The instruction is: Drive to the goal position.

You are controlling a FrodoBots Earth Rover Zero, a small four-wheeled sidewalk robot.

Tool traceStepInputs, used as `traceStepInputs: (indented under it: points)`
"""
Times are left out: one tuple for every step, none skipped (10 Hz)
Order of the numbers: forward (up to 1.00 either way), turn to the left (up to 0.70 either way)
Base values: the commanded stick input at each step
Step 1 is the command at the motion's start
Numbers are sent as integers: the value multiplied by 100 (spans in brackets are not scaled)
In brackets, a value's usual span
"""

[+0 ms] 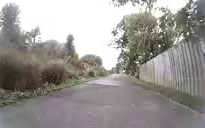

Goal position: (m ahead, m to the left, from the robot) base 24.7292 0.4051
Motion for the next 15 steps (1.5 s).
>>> traceStepInputs:
  points:
    - [85, 0]
    - [85, 0]
    - [85, 0]
    - [85, 0]
    - [85, 0]
    - [85, 0]
    - [85, 0]
    - [85, 0]
    - [85, 0]
    - [85, 0]
    - [85, -25]
    - [85, -34]
    - [85, -34]
    - [85, -34]
    - [85, -15]
